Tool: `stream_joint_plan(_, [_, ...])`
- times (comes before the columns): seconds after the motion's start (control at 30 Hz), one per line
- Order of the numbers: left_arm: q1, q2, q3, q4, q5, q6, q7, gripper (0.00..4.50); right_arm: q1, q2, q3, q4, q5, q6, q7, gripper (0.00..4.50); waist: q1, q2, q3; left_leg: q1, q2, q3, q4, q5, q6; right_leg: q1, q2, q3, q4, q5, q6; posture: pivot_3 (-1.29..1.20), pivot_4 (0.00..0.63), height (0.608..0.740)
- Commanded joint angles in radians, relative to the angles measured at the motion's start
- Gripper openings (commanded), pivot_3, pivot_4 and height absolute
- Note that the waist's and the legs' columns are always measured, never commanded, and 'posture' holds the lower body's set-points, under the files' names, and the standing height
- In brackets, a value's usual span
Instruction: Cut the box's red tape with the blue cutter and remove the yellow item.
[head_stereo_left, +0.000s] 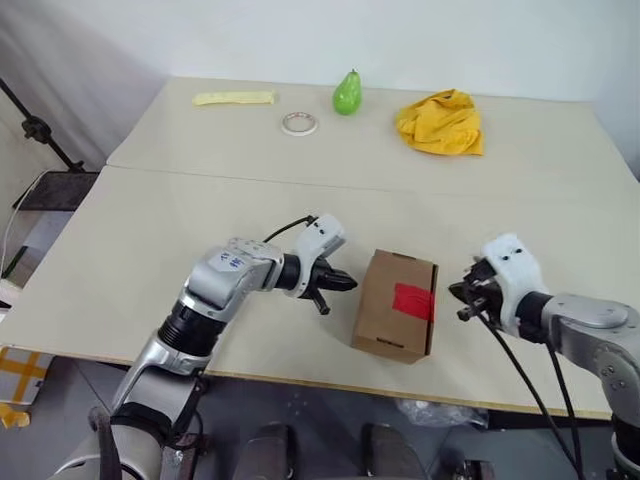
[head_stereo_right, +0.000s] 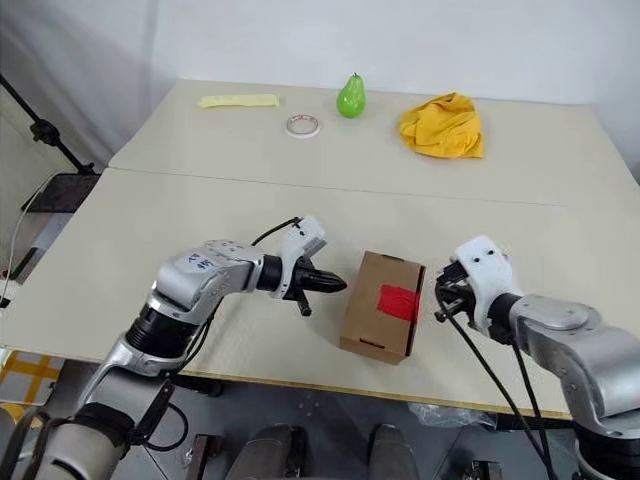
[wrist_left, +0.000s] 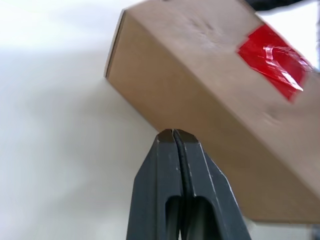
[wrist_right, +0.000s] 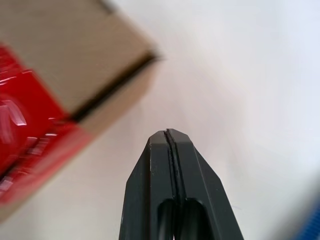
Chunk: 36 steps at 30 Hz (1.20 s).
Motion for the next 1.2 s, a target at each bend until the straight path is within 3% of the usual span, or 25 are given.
stream_joint_plan(0.03, [-0.048,-0.022,0.128,-0.038,-0.154,0.093,-0.066,0.0,-0.041,0.035,-0.13,-0.098,0.078,0.109,0.027,0.19,0.0,-0.001,0.0,0.0,0.001,0.0,0.0,0.0,0.0,0.0,0.0,0.0,0.0,0.0,0.0,0.0,0.15,0.74])
stream_joint_plan(0.2, [-0.066,-0.092,0.19,-0.095,-0.263,0.176,-0.042,0.0,-0.072,0.108,-0.266,-0.17,0.222,0.221,0.035,1.49,0.003,-0.001,0.0,0.0,0.002,-0.001,0.0,0.0,0.0,0.0,0.0,0.0,0.0,0.0,0.0,0.0,0.15,0.74])
stream_joint_plan(0.33, [-0.048,-0.102,0.046,-0.093,-0.183,0.093,-0.023,0.0,0.01,0.109,-0.292,-0.204,0.374,0.221,-0.025,2.82,0.009,-0.001,0.0,0.0,0.0,-0.001,-0.001,0.0,0.0,0.001,-0.001,0.0,0.0,0.0,0.0,0.0,0.15,0.74])
stream_joint_plan(0.5, [-0.052,-0.071,-0.115,-0.033,-0.051,-0.049,-0.029,0.0,0.062,0.112,-0.289,-0.216,0.457,0.221,-0.127,4.46,0.01,-0.001,0.001,0.0,-0.001,0.001,-0.001,0.0,0.0,0.001,-0.001,0.001,-0.002,0.0,0.0,0.0,0.15,0.74])
stream_joint_plan(0.7, [-0.073,-0.065,-0.207,0.022,0.041,-0.155,-0.051,0.0,0.094,0.106,-0.285,-0.196,0.538,0.221,-0.215,4.49,0.005,-0.001,0.001,0.001,0.002,0.001,-0.001,0.0,0.0,0.0,-0.001,0.001,-0.005,0.0,0.0,0.0,0.15,0.74])
stream_joint_plan(0.9, [-0.088,-0.076,-0.222,0.06,0.067,-0.183,-0.07,0.0,0.108,0.093,-0.249,-0.166,0.554,0.221,-0.246,4.49,0.01,-0.001,0.001,0.001,0.001,0.002,-0.001,-0.003,0.006,0.001,-0.003,0.002,-0.007,0.0,0.0,0.0,0.15,0.74])
stream_joint_plan(1.2, [-0.099,-0.073,-0.222,0.089,0.085,-0.194,-0.085,0.0,0.185,-0.023,-0.22,-0.137,0.518,0.218,-0.207,4.49,0.019,-0.002,0.0,0.001,0.001,0.001,-0.001,-0.003,0.007,0.002,-0.002,0.001,-0.007,0.0,0.0,0.0,0.15,0.74])
